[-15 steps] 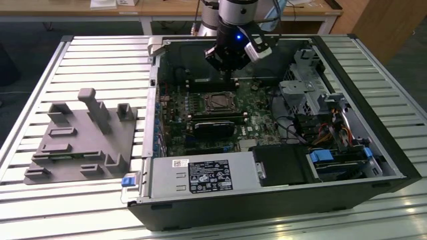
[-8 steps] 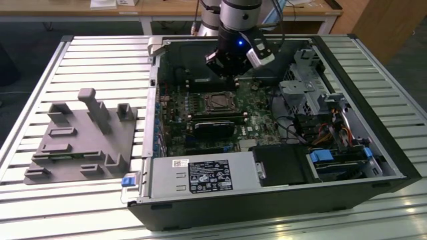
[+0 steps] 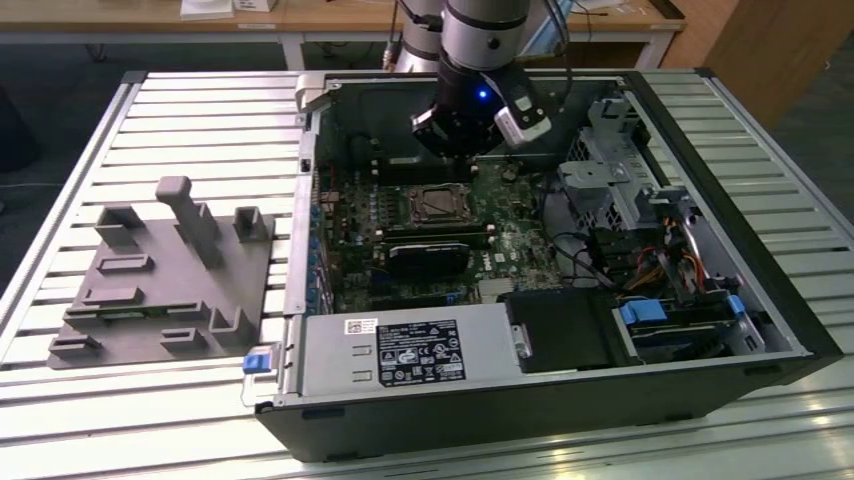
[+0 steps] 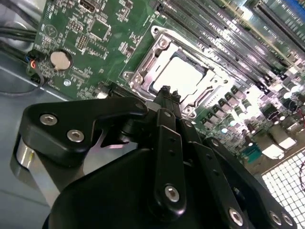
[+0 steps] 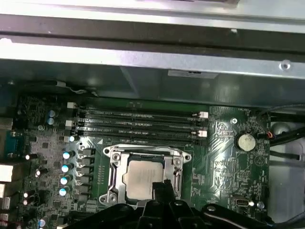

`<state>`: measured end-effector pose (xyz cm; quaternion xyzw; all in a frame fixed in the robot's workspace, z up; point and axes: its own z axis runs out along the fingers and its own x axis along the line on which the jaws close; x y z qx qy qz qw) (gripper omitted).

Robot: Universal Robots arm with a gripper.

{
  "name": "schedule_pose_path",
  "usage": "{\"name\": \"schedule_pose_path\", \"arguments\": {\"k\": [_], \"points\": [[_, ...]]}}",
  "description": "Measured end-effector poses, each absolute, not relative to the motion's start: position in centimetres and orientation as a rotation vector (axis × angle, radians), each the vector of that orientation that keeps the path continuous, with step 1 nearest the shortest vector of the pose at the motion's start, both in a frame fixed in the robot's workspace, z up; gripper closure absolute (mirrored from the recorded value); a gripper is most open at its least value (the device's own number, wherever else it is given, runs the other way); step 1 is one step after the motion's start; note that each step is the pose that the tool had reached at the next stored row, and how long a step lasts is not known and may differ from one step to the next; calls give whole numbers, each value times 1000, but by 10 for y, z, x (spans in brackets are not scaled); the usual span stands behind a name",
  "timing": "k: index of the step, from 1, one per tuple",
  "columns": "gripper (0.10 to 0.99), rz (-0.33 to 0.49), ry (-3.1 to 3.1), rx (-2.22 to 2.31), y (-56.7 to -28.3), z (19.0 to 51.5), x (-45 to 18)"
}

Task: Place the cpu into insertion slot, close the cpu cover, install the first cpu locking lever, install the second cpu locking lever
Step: 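Install the second cpu locking lever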

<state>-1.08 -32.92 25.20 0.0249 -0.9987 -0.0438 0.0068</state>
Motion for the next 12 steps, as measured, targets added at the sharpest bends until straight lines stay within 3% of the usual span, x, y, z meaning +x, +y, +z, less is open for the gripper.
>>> {"name": "schedule_pose_path", "arguments": {"k": [12], "points": [[980,-138,-3126,25,-349,249,-11]]}}
